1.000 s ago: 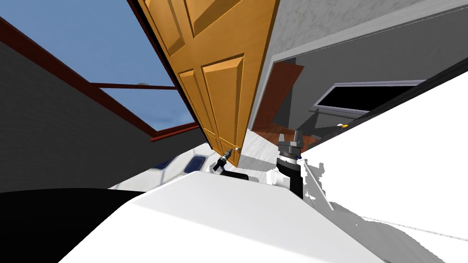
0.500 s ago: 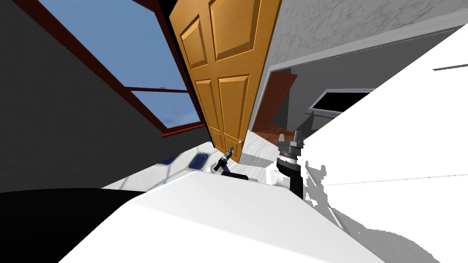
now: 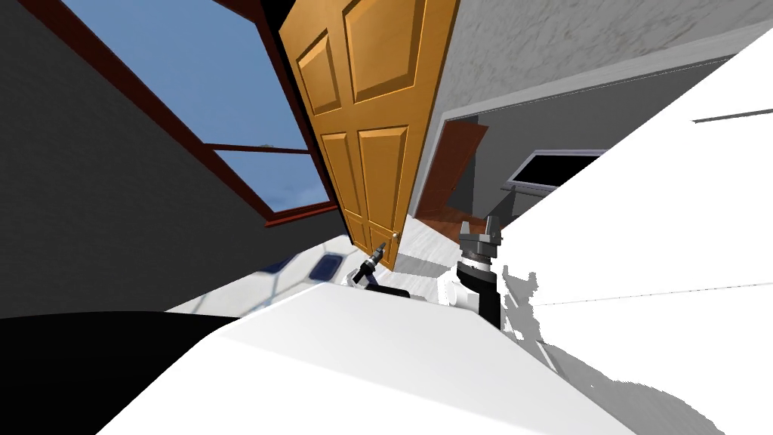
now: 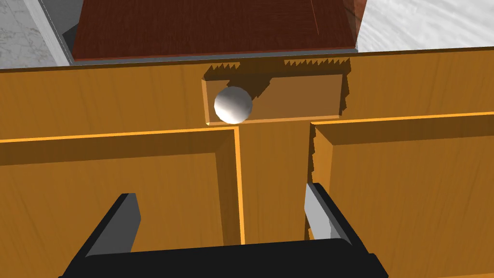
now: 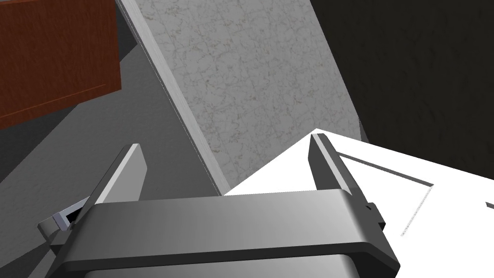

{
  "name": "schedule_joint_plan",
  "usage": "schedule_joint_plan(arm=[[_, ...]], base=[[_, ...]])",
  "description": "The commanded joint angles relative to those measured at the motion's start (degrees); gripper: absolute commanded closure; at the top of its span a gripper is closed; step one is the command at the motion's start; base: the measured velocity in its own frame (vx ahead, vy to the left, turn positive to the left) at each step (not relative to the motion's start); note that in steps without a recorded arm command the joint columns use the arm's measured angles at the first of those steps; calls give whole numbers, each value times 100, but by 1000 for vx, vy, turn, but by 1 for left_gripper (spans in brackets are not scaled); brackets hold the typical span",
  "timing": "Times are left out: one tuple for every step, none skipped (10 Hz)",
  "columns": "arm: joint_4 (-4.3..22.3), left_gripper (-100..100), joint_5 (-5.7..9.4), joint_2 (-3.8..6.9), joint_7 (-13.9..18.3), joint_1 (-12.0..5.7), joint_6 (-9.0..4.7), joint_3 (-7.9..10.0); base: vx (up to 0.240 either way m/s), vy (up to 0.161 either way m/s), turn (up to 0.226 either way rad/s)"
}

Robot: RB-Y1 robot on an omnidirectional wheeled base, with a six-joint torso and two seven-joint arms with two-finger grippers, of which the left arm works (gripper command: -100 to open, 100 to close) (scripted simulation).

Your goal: Push the door open

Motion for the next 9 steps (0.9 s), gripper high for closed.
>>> schedule_joint_plan(arm=[[7,-100,6,14,-19,-1,-14,20],[20,-100,11,12,-33,-3,-26,34],[33,-100,16,2,-48,-5,-39,49],[46,-100,20,-14,-62,-8,-51,64],[57,-100,25,-36,-76,-10,-62,77],[72,-100,30,-76,-93,-12,-77,94],[85,-100,35,-120,-107,-14,-89,109],[86,-100,32,-100,-97,-18,-81,100],[86,100,32,-100,-97,-18,-81,100]], base=[[181,-116,-25],[189,-86,-25],[192,-81,-29],[233,-108,-28],[210,-110,-24],[226,-118,-32],[195,-90,-17],[65,-31,17],[-12,1,-12]])
